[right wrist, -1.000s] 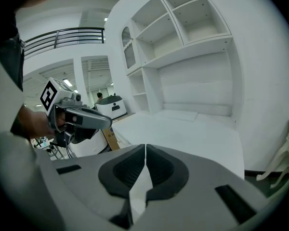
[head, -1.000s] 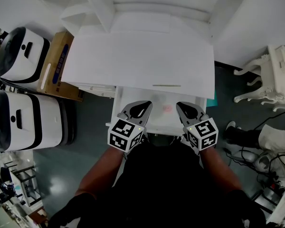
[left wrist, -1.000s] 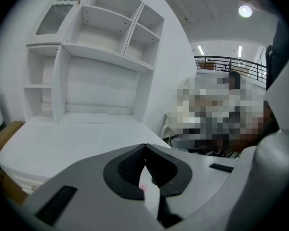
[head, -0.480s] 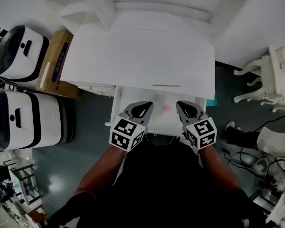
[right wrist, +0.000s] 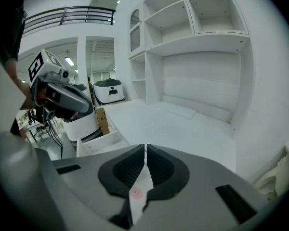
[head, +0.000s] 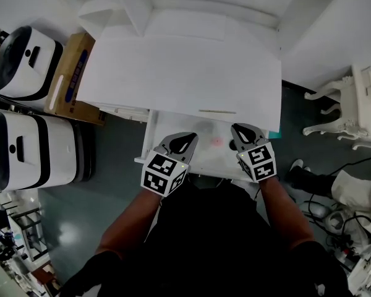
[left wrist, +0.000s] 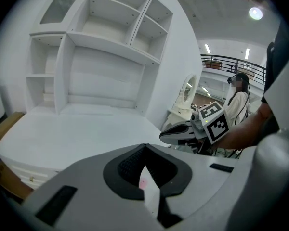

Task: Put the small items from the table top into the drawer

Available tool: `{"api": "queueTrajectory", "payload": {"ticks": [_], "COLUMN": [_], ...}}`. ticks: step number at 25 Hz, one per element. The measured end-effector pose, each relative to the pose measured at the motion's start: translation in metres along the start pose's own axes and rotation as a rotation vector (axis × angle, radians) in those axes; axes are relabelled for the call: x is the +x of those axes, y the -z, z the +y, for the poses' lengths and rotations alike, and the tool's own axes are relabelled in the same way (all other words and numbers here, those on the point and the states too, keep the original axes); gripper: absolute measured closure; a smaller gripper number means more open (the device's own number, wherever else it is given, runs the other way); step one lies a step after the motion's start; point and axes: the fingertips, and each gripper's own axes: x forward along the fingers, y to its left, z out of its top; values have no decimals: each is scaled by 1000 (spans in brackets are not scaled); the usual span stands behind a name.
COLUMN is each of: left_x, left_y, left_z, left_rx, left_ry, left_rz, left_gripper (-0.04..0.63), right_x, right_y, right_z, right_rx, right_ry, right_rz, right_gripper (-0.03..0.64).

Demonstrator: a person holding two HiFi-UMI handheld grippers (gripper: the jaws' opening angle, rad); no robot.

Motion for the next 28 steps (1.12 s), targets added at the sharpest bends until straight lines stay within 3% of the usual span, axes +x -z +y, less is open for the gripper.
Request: {"api": "queueTrajectory", "payload": {"ticks": [5,12,19,28], "left_x": [-4,-13,-19,-21], "left_y": [8,22,29,36], "left_z": [6,18,26,31], "left_rx": [-29,-72,-100,-127], "left_ry": [-26,-71,-110,-137], "left_rz": [8,14,25,36], "left_gripper": [592,592,592,592], "right_x": [27,77,120,147], "right_y": [7,25,48,72], "right_z": [-12,-5,-9,-11], "right_rx": [-145,-366,-496,-659], "right_ry": [-2,-91,-189,-312], "right_rz": [43,134,250,417], "right_gripper": [588,586,551,552]}}
